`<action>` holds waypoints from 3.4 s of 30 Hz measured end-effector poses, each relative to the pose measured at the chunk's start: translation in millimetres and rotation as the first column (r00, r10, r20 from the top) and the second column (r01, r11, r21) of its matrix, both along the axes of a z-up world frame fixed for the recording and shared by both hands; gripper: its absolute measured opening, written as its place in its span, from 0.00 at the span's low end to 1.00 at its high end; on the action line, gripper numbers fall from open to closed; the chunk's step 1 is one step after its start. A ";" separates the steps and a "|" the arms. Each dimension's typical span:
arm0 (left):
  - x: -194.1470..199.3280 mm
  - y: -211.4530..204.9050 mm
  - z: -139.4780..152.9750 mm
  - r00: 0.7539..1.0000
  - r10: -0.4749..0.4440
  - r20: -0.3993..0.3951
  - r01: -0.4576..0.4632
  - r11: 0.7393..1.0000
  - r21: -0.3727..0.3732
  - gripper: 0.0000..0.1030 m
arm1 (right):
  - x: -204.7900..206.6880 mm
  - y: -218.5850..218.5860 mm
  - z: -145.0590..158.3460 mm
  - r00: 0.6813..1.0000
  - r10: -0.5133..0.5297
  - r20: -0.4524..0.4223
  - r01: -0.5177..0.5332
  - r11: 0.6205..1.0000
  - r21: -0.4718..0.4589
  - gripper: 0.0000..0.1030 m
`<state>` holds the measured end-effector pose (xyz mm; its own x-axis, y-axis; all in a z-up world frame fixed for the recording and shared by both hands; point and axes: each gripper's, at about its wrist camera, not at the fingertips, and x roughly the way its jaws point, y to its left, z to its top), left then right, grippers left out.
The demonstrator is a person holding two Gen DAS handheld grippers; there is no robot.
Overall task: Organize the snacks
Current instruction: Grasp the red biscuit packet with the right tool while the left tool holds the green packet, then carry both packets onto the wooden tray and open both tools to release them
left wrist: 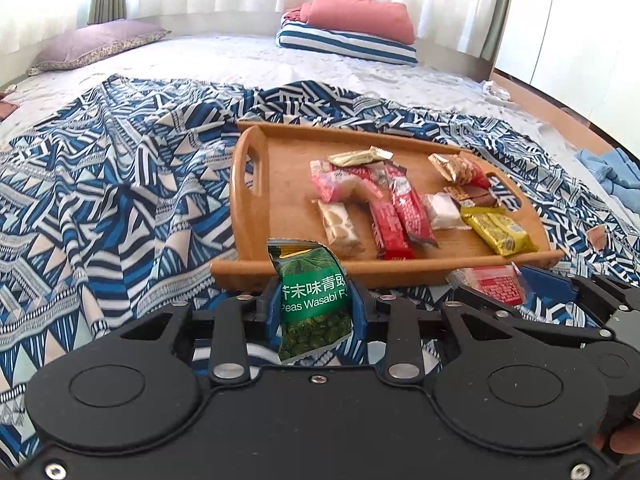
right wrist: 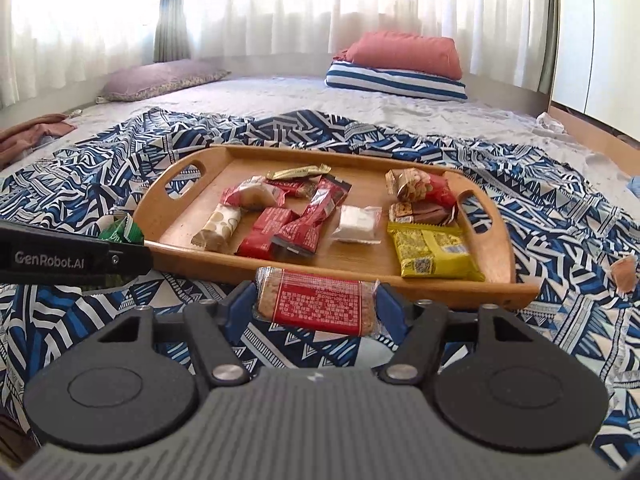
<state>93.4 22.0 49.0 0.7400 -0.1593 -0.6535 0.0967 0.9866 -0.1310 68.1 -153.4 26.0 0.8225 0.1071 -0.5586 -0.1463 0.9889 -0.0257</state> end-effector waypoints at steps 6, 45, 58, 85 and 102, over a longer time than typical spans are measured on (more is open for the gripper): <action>13.1 -4.0 12.5 0.999 -0.028 0.015 0.028 0.999 -0.015 0.31 | 6.0 -6.8 11.5 0.999 -0.007 0.031 0.007 1.000 -0.009 0.66; 99.7 -5.1 -8.2 0.998 -0.036 -0.043 0.035 0.999 -0.017 0.31 | 90.5 -23.3 6.4 0.999 -0.041 -0.020 0.040 0.999 -0.030 0.66; 164.4 0.0 1.7 0.996 -0.021 -0.086 0.017 0.999 -0.046 0.32 | 158.5 -30.4 24.2 0.998 0.011 -0.062 -0.013 1.000 -0.028 0.66; 259.6 -21.0 -22.9 0.986 0.034 -0.163 -0.032 0.999 0.012 0.32 | 264.6 -37.0 2.5 0.977 -0.005 -0.214 0.008 1.000 0.010 0.68; 254.4 -27.3 -28.4 0.988 0.014 -0.153 -0.011 1.000 0.022 0.35 | 267.9 -32.0 -13.4 0.973 0.021 -0.228 -0.015 1.000 0.025 0.68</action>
